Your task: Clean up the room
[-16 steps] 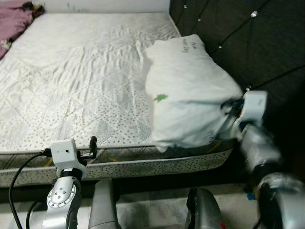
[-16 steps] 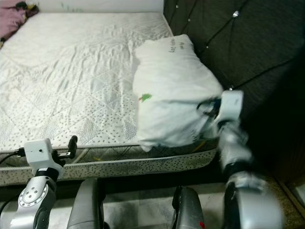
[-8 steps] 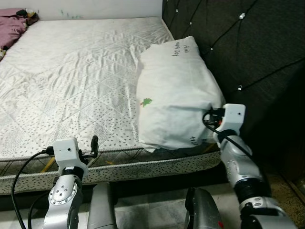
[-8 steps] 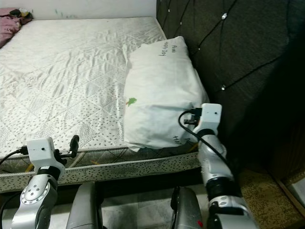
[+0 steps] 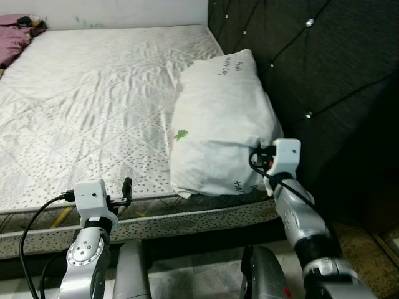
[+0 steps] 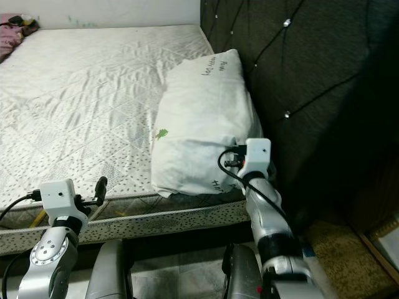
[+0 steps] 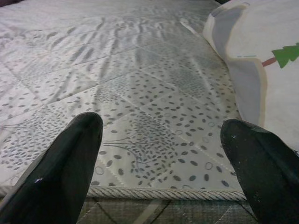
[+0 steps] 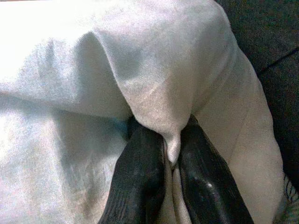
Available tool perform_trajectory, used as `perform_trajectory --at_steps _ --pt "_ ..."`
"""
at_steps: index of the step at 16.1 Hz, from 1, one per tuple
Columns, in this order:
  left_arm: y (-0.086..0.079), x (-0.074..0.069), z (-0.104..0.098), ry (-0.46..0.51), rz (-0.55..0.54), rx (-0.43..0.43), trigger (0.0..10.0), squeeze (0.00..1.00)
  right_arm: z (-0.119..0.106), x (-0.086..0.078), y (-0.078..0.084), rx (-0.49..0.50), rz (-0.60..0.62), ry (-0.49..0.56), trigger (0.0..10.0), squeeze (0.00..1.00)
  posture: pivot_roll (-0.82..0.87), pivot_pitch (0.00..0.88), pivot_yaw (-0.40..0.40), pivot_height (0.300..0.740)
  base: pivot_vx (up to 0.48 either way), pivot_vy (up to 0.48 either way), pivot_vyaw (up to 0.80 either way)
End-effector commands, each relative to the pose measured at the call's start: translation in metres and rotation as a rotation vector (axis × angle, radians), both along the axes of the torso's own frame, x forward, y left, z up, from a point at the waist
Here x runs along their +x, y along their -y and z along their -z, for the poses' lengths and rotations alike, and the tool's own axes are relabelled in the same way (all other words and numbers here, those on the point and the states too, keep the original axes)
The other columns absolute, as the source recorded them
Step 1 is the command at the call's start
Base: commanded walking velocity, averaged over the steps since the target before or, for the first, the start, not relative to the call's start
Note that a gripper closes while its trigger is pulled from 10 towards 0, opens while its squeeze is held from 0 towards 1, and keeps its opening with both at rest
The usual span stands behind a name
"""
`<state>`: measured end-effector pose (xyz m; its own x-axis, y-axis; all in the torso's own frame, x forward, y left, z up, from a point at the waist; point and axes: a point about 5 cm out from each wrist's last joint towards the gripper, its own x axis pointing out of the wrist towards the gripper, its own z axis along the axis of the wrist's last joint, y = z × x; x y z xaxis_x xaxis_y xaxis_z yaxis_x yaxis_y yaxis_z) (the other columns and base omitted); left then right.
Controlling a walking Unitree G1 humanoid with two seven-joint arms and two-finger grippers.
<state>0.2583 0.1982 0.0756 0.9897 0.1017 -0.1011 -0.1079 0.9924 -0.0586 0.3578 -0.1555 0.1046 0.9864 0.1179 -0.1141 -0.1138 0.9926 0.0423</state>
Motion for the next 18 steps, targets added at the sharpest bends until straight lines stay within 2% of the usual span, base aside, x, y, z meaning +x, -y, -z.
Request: perform_trajectory --at_steps 1,3,6,9,10,11,13,16,18 --pt "0.000 0.002 -0.001 0.005 -0.002 0.009 10.0 0.00 -0.006 0.008 -0.010 -0.018 -0.056 -0.009 0.0 0.00 0.08 0.000 -0.007 0.527 0.000 0.000 0.00" --pt "0.000 0.003 0.000 0.006 -0.007 0.006 10.0 0.00 -0.041 0.029 0.007 -0.038 -0.015 0.058 0.0 0.00 0.09 0.000 -0.007 0.527 0.000 0.000 0.00" --pt "-0.002 0.004 -0.002 0.016 -0.015 0.017 10.0 0.00 -0.074 0.043 0.041 -0.064 0.109 0.095 0.0 0.00 0.10 0.000 -0.011 0.527 0.000 0.000 0.00" --pt "-0.006 0.001 -0.001 0.014 -0.032 0.022 10.0 0.00 -0.082 0.042 0.075 -0.096 0.228 0.088 0.0 0.00 0.11 0.000 -0.018 0.527 0.000 0.000 0.00" --pt "-0.006 0.000 -0.001 0.013 -0.035 0.023 10.0 0.00 -0.082 0.038 0.093 -0.116 0.294 0.080 0.0 0.00 0.11 0.000 -0.018 0.527 0.000 0.000 0.00" --pt "-0.006 -0.001 -0.001 0.012 -0.036 0.023 10.0 0.00 -0.082 0.036 0.101 -0.126 0.324 0.076 0.0 0.00 0.11 0.000 -0.017 0.527 0.000 0.000 0.00" --pt "-0.005 0.000 0.000 0.009 -0.033 0.026 10.0 0.00 -0.080 0.026 0.129 -0.162 0.422 0.055 0.0 0.00 0.10 0.000 -0.013 0.527 0.000 0.000 0.00" --pt "-0.004 0.001 0.000 0.006 -0.026 0.028 10.0 0.00 -0.077 0.022 0.137 -0.187 0.434 0.053 0.0 0.00 0.09 0.000 -0.005 0.527 0.000 0.000 0.00" --pt "-0.004 0.000 0.000 0.005 -0.021 0.030 10.0 0.00 -0.069 0.021 0.128 -0.213 0.384 0.061 0.0 0.00 0.09 0.000 -0.004 0.527 0.000 0.000 0.00"
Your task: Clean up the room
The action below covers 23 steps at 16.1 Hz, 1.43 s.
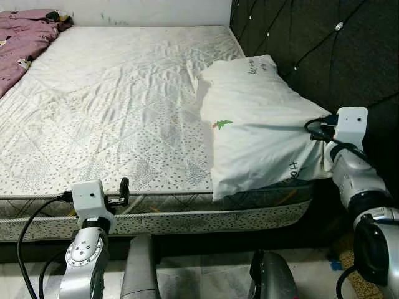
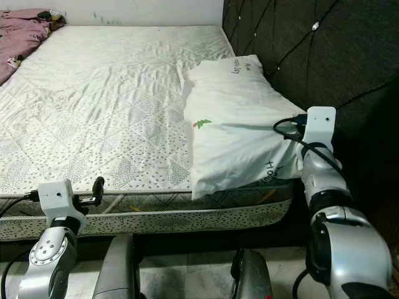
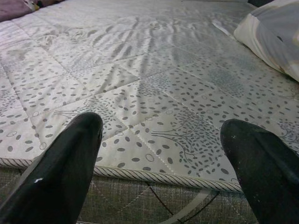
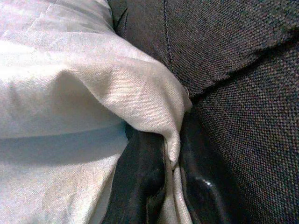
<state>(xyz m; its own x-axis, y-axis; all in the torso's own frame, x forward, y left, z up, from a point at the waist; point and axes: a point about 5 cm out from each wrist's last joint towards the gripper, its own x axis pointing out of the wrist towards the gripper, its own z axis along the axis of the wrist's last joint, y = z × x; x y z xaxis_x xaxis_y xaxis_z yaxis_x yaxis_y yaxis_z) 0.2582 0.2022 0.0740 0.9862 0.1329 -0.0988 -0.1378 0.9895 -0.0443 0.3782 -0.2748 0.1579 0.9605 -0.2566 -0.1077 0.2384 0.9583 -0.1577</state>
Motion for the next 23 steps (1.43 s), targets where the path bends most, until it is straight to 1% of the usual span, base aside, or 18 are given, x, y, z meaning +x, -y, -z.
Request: perform_trajectory --at_steps 1,3,4,6,8,10,11,12,13,14,15,16,17,18,20,21,22,23 --pt "0.000 0.000 -0.002 0.004 0.009 0.016 10.0 0.00 -0.011 0.000 0.006 -0.019 0.011 0.064 0.0 0.00 0.10 0.000 -0.006 0.527 0.000 0.000 0.00" --pt "0.000 -0.001 -0.001 0.003 0.007 0.017 10.0 0.00 0.002 -0.004 -0.001 -0.011 -0.022 0.052 0.0 0.00 0.10 0.000 -0.007 0.527 0.000 0.000 0.00" --pt "-0.002 -0.002 -0.001 0.000 0.004 0.018 10.0 0.00 0.012 -0.007 -0.007 0.004 -0.057 0.047 0.0 0.00 0.10 0.000 -0.009 0.527 0.000 0.000 0.00" --pt "-0.002 -0.002 0.000 -0.002 0.005 0.019 10.0 0.00 0.019 -0.010 -0.013 0.015 -0.086 0.048 0.0 0.00 0.10 0.000 -0.009 0.527 0.000 0.000 0.00" --pt "0.000 0.000 0.000 -0.003 0.012 0.019 10.0 0.00 0.033 -0.014 -0.030 0.045 -0.142 0.030 0.0 0.00 0.09 0.000 -0.003 0.527 0.000 0.000 0.00" --pt "0.002 0.002 -0.001 -0.002 0.019 0.020 10.0 0.00 0.043 -0.015 -0.045 0.056 -0.184 0.006 0.0 0.00 0.09 0.000 -0.002 0.527 0.000 0.000 0.00" --pt "0.002 0.002 -0.001 -0.001 0.019 0.021 10.0 0.00 0.045 -0.015 -0.052 0.062 -0.213 -0.009 10.0 0.00 0.09 0.000 -0.002 0.527 0.000 0.000 0.00" --pt "0.002 0.002 -0.001 -0.001 0.019 0.022 10.0 0.00 0.046 -0.014 -0.057 0.061 -0.237 -0.012 10.0 0.00 0.09 0.000 -0.003 0.527 0.000 0.000 0.00" --pt "0.001 0.002 -0.001 -0.001 0.016 0.024 10.0 0.00 0.044 -0.013 -0.063 0.070 -0.266 0.001 10.0 1.00 0.09 0.000 -0.003 0.527 0.000 0.000 0.00" --pt "0.000 0.001 -0.001 -0.001 0.014 0.025 10.0 0.00 0.043 -0.013 -0.066 0.084 -0.274 0.010 10.0 1.00 0.09 0.000 -0.003 0.527 0.000 0.000 0.00" --pt "0.000 0.001 -0.001 -0.001 0.013 0.025 10.0 0.00 0.042 -0.012 -0.067 0.077 -0.274 0.012 10.0 1.00 0.10 0.000 -0.009 0.527 0.000 0.000 0.00" --pt "0.000 0.001 -0.001 -0.001 0.008 0.026 10.0 0.00 0.038 -0.010 -0.065 0.035 -0.249 0.017 10.0 1.00 0.10 0.000 -0.009 0.527 0.000 0.000 0.00" --pt "0.000 0.000 -0.001 -0.001 0.005 0.025 10.0 0.00 0.034 -0.009 -0.060 0.014 -0.222 0.029 10.0 1.00 0.10 0.000 -0.009 0.527 0.000 0.000 0.00" --pt "-0.001 0.000 -0.001 -0.001 0.004 0.025 10.0 0.00 0.030 -0.009 -0.056 0.017 -0.207 0.053 10.0 1.00 0.10 0.000 -0.009 0.527 0.000 0.000 0.00" --pt "0.000 0.001 -0.001 -0.002 0.006 0.022 10.0 0.00 0.004 -0.006 -0.044 0.023 -0.172 0.191 10.0 1.00 0.10 0.000 -0.009 0.527 0.000 0.000 0.00" --pt "0.000 0.001 -0.001 -0.003 0.008 0.022 10.0 0.00 -0.001 -0.005 -0.042 0.020 -0.179 0.209 10.0 1.00 0.10 0.000 -0.009 0.527 0.000 0.000 0.00" --pt "0.000 0.001 0.000 -0.004 0.013 0.021 10.0 0.00 -0.005 -0.006 -0.039 -0.005 -0.192 0.218 10.0 1.00 0.09 0.000 -0.010 0.527 0.000 0.000 0.00" --pt "0.001 0.001 0.000 -0.004 0.013 0.021 10.0 0.00 -0.004 -0.007 -0.039 -0.003 -0.193 0.217 10.0 1.00 0.09 0.000 -0.010 0.527 0.000 0.000 0.00"
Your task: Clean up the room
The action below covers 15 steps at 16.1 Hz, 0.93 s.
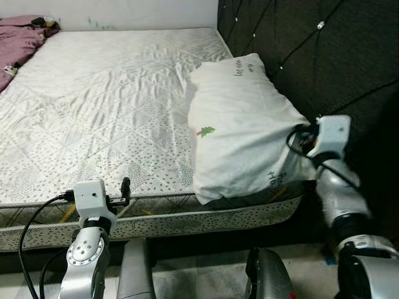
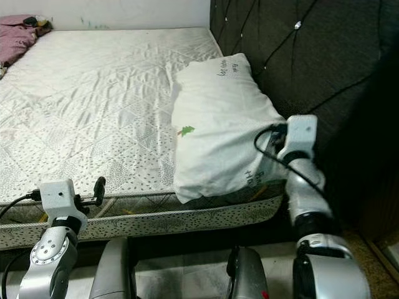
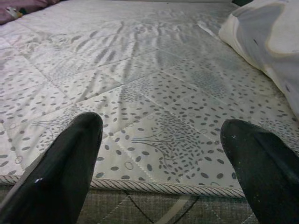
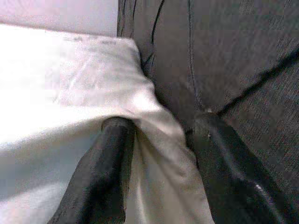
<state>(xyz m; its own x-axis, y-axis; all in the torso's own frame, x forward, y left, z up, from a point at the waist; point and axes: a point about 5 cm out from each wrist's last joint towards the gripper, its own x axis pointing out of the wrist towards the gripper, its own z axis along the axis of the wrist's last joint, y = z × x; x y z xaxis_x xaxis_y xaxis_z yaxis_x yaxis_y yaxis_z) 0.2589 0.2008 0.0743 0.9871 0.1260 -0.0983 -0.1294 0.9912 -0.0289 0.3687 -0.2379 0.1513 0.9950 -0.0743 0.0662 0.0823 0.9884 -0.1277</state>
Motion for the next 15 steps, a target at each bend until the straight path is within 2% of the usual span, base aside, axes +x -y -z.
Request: perform_trajectory --at_steps 1,4,6,8,10,13,15 --pt "-0.001 0.000 0.000 -0.004 0.005 0.004 10.0 0.00 -0.007 0.000 -0.001 -0.008 -0.026 0.031 10.0 1.00 0.09 0.000 -0.010 0.527 0.000 0.000 0.00" --pt "-0.003 -0.002 0.000 0.005 -0.009 0.002 10.0 0.00 0.021 -0.028 -0.002 -0.006 -0.086 -0.005 10.0 1.00 0.09 0.000 -0.018 0.527 0.000 0.000 0.00" --pt "-0.001 -0.001 -0.001 0.006 0.002 0.001 10.0 0.00 0.039 -0.049 -0.014 0.005 -0.126 -0.030 10.0 1.00 0.08 0.000 -0.015 0.527 0.000 0.000 0.00" --pt "0.000 0.001 -0.001 0.005 0.010 0.002 10.0 0.00 0.041 -0.056 -0.021 0.006 -0.158 -0.027 10.0 1.00 0.07 0.000 -0.006 0.527 0.000 0.000 0.00" --pt "0.000 0.002 -0.002 0.010 0.011 0.003 10.0 0.00 0.036 -0.059 -0.020 0.016 -0.156 -0.006 10.0 1.00 0.06 0.000 -0.003 0.527 0.000 0.000 0.00" --pt "0.001 0.002 -0.002 0.014 0.011 0.003 10.0 0.00 0.001 -0.049 -0.020 0.047 -0.135 0.107 10.0 1.00 0.07 0.000 -0.006 0.527 0.000 0.000 0.00" --pt "0.001 0.002 -0.002 0.012 0.012 0.003 10.0 0.00 -0.025 -0.037 -0.027 0.061 -0.133 0.184 10.0 1.00 0.07 0.000 -0.006 0.527 0.000 0.000 0.00"
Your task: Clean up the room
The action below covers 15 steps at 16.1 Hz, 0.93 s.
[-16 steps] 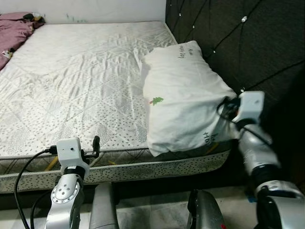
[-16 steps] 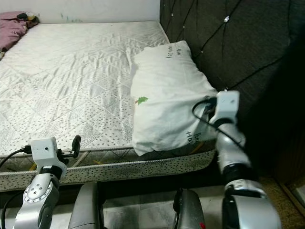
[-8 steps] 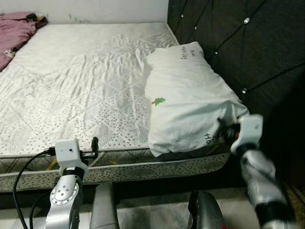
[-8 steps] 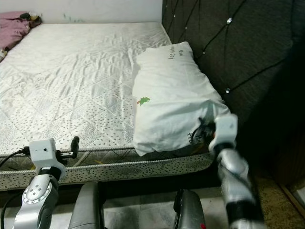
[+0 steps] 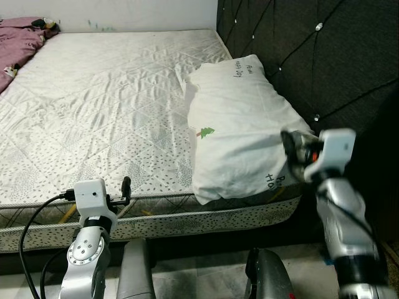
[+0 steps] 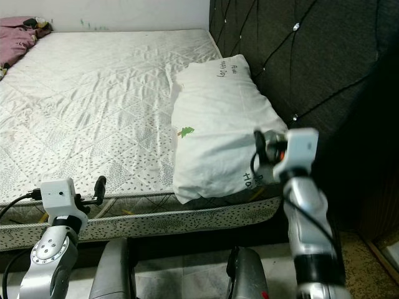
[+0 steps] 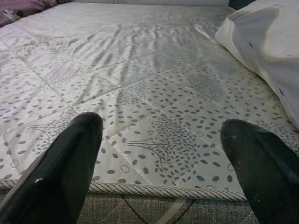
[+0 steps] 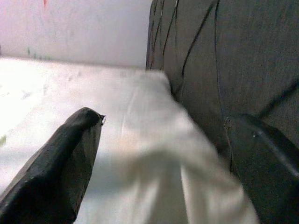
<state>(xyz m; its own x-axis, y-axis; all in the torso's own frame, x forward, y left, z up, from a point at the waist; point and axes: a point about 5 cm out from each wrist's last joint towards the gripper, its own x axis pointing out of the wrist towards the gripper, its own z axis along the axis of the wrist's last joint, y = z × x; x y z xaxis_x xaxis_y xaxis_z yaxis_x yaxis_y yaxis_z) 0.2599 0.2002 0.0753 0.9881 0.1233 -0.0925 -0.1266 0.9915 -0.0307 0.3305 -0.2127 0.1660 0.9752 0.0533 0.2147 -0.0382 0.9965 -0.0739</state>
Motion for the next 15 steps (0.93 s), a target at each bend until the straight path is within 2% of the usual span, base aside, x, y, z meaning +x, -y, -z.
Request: perform_trajectory --at_steps 1,4,6,7,9,10,12,14,15 --pt "0.000 0.001 -0.001 0.007 0.011 0.004 10.0 0.00 -0.017 0.006 -0.007 0.029 0.000 0.047 10.0 1.00 0.07 0.000 -0.007 0.527 0.000 0.000 0.00" --pt "0.001 0.001 -0.001 0.007 0.011 0.002 10.0 0.00 -0.018 0.016 -0.017 0.045 -0.009 0.026 10.0 1.00 0.07 0.000 -0.008 0.527 0.000 0.000 0.00" --pt "0.006 0.002 -0.002 0.005 0.032 -0.064 10.0 0.00 -0.012 0.037 -0.039 0.041 -0.050 -0.025 10.0 1.00 0.08 0.000 -0.011 0.527 0.000 0.000 0.00" --pt "0.011 0.001 -0.003 0.006 0.063 -0.085 10.0 0.00 -0.003 0.051 -0.054 0.052 -0.068 -0.105 10.0 1.00 0.09 0.015 -0.013 0.527 0.000 0.000 0.00" --pt "0.013 -0.002 -0.004 0.002 0.069 -0.085 10.0 0.00 0.002 0.058 -0.062 0.047 -0.055 -0.157 10.0 1.00 0.10 0.043 -0.025 0.527 0.000 0.000 0.00" --pt "0.013 -0.005 -0.004 -0.004 0.061 -0.092 10.0 0.00 0.007 0.063 -0.066 0.070 -0.013 -0.228 10.0 1.00 0.11 0.049 -0.033 0.527 0.000 0.000 0.00" --pt "0.013 -0.008 -0.004 -0.008 0.055 -0.098 10.0 0.00 0.012 0.066 -0.067 0.090 0.025 -0.279 10.0 1.00 0.12 0.057 -0.037 0.527 0.000 0.000 0.00" --pt "0.012 -0.010 -0.004 -0.012 0.052 -0.100 10.0 0.00 0.032 0.063 -0.066 0.101 0.075 -0.404 10.0 0.67 0.13 0.061 -0.044 0.527 0.000 0.000 0.00" --pt "0.011 -0.011 -0.003 -0.018 0.048 -0.099 10.0 0.00 0.052 0.055 -0.062 0.108 0.101 -0.501 10.0 0.38 0.13 0.063 -0.047 0.527 0.000 0.000 0.00"
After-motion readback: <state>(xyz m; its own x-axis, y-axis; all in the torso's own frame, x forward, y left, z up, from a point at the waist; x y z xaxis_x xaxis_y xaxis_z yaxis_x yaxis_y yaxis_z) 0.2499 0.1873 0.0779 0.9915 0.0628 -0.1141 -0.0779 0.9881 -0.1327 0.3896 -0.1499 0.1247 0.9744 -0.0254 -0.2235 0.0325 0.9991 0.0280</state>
